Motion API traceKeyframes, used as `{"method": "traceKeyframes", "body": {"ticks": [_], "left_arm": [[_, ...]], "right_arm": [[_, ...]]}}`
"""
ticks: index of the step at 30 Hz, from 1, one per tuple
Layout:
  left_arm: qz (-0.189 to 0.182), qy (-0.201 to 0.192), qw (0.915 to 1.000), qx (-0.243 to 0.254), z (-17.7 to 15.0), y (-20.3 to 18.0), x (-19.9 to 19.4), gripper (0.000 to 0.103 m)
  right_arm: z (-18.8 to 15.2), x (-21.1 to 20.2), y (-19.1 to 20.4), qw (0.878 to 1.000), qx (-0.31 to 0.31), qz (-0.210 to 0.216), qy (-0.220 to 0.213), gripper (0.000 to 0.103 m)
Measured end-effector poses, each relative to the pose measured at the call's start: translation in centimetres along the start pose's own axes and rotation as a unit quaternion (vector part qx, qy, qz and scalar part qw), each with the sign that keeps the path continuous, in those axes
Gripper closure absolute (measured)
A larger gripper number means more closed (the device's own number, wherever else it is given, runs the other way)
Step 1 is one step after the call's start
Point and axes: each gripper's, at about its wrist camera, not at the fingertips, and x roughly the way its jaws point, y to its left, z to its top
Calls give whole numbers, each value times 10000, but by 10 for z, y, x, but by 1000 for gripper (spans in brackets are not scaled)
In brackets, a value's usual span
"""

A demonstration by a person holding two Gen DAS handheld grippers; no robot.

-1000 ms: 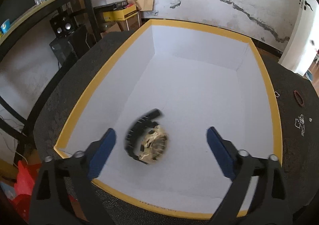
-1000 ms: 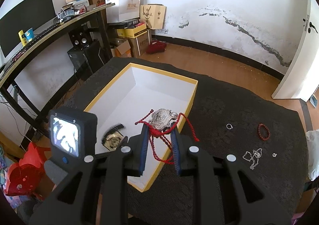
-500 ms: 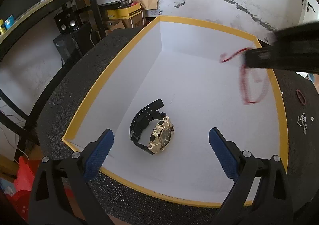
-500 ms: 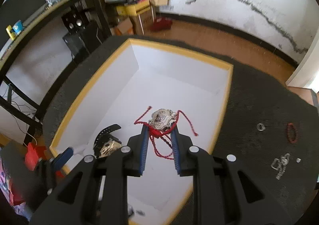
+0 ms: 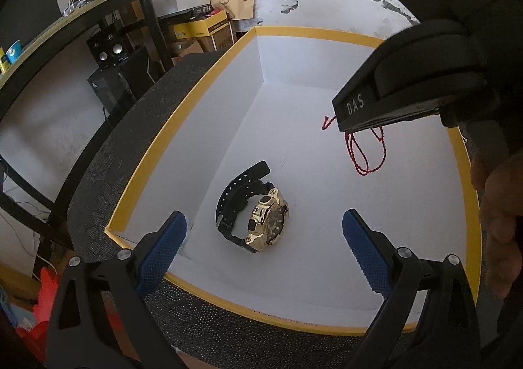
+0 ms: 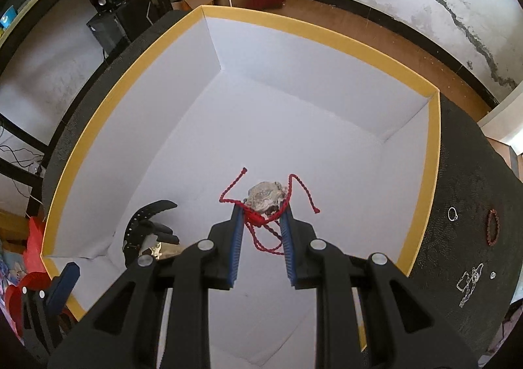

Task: Organize jewelry
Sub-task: 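Open the right tool to drop the red string into the box, then move both tools back over the remaining jewelry on the mat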

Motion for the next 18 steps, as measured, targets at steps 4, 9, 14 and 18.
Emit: {"method": "traceKeyframes", "body": {"ticks": [4, 9, 14, 18], "left_arm": [[-6, -1, 10000, -2, 1, 0, 0, 9], [-62, 4, 9999, -91, 2, 1, -1, 9], [-153, 15, 9997, -210, 3, 5, -2, 9], [-222, -6, 9994, -260, 5, 7, -8, 9]], "right_arm": [[0, -6, 5, 9997, -160, -124, -157, 77], [1, -26, 6, 9982, -173, 56, -572, 6], [-2, -56, 2, 9952, -318, -146, -916, 6], [-18, -96, -29, 9920, -81, -247, -1233, 6]]}}
